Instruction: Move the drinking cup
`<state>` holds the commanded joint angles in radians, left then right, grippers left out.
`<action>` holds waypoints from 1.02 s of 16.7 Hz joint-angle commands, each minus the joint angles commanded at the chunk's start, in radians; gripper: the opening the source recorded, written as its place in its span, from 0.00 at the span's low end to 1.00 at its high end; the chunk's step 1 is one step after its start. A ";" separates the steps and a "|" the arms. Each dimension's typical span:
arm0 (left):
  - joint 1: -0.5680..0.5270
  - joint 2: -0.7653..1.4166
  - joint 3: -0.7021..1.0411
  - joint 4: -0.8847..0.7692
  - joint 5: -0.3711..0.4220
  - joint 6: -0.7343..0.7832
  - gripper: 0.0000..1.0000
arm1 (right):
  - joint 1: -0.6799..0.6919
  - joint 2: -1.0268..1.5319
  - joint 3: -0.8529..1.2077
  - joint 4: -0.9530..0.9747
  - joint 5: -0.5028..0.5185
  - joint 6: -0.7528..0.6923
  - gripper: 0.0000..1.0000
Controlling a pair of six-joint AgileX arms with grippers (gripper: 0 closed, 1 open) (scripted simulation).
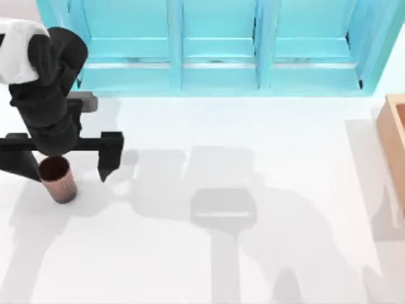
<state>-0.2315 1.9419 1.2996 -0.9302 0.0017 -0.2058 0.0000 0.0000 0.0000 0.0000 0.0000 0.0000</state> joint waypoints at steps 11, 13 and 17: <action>0.000 0.000 0.000 0.000 0.000 0.000 0.25 | 0.000 0.000 0.000 0.000 0.000 0.000 1.00; 0.000 0.000 0.000 0.000 0.000 0.000 0.10 | 0.000 0.000 0.000 0.000 0.000 0.000 1.00; 0.000 0.000 0.000 0.000 0.000 0.000 0.00 | 0.000 0.000 0.000 0.000 0.000 0.000 1.00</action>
<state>-0.2315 1.9419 1.2996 -0.9302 0.0017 -0.2058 0.0000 0.0000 0.0000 0.0000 0.0000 0.0000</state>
